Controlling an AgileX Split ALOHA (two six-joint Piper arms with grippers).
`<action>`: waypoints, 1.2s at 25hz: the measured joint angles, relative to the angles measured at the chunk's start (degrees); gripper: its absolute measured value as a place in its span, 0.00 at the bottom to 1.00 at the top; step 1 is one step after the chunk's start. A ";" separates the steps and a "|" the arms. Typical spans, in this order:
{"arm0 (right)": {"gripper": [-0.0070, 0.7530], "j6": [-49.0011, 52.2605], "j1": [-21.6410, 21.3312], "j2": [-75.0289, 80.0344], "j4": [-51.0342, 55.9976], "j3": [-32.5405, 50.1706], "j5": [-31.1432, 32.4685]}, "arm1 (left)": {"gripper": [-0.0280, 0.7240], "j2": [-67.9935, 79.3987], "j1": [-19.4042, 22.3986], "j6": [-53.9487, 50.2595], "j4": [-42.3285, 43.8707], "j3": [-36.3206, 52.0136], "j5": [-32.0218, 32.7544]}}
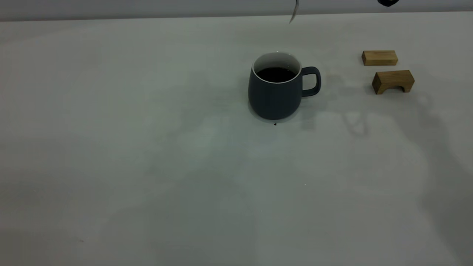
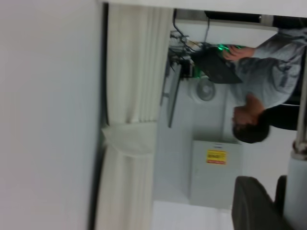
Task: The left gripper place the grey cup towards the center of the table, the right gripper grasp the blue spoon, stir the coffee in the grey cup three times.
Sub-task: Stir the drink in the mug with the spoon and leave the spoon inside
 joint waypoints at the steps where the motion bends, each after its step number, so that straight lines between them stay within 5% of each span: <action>1: 0.16 0.82 0.00 0.07 0.00 0.00 -0.35 | 0.82 0.00 0.00 0.00 0.00 0.00 0.00; 30: 0.16 -6.41 0.94 21.34 2.99 -5.81 1.79 | 0.82 -0.04 0.00 0.00 0.00 0.00 0.00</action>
